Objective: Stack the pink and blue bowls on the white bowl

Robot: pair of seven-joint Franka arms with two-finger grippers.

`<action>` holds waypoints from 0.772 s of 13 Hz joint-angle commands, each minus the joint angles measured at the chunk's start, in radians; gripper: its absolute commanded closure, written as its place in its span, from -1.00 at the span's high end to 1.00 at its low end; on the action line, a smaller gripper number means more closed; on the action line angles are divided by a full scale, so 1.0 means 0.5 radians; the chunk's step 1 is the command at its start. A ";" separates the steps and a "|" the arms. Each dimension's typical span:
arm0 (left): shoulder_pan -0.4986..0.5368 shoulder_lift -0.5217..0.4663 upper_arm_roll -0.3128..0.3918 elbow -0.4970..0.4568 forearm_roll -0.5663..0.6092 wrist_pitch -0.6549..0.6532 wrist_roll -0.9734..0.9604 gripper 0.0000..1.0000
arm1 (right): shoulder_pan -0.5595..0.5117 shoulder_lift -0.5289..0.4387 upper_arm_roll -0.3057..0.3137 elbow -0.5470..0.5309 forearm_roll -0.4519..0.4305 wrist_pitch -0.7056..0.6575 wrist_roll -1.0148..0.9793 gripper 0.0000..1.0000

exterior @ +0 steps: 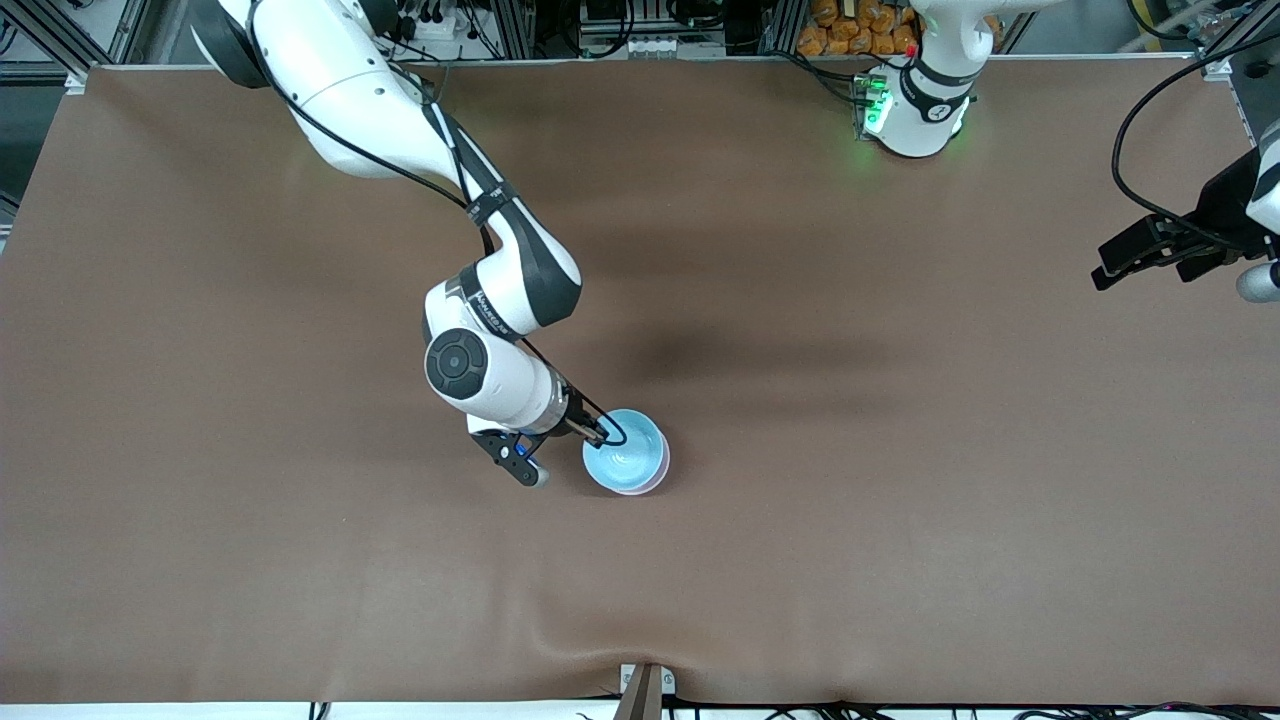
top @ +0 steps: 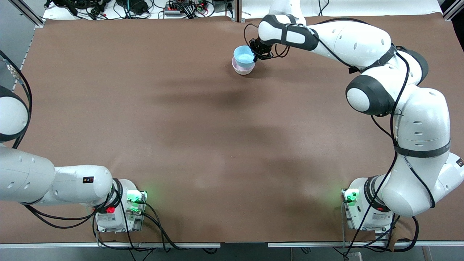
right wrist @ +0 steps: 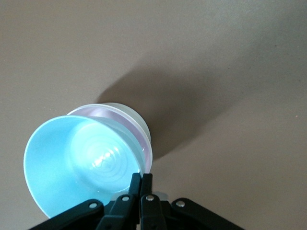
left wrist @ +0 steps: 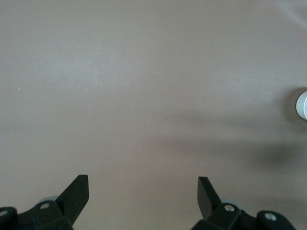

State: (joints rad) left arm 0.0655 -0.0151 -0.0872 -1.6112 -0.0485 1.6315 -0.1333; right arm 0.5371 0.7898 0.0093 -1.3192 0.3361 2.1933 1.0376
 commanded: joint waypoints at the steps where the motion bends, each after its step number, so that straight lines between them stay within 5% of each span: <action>1: 0.016 -0.025 -0.001 -0.023 -0.047 0.017 0.067 1.00 | 0.024 0.062 -0.016 0.080 -0.034 0.003 0.054 -1.00; 10: 0.013 -0.034 -0.007 -0.027 -0.023 -0.026 0.067 1.00 | 0.055 0.142 -0.016 0.080 -0.095 0.139 0.057 -1.00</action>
State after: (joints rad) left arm 0.0655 -0.0151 -0.0876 -1.6118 -0.0485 1.6266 -0.1226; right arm 0.5481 0.8279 0.0091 -1.3188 0.3258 2.2550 1.0382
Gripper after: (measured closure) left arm 0.000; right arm 0.982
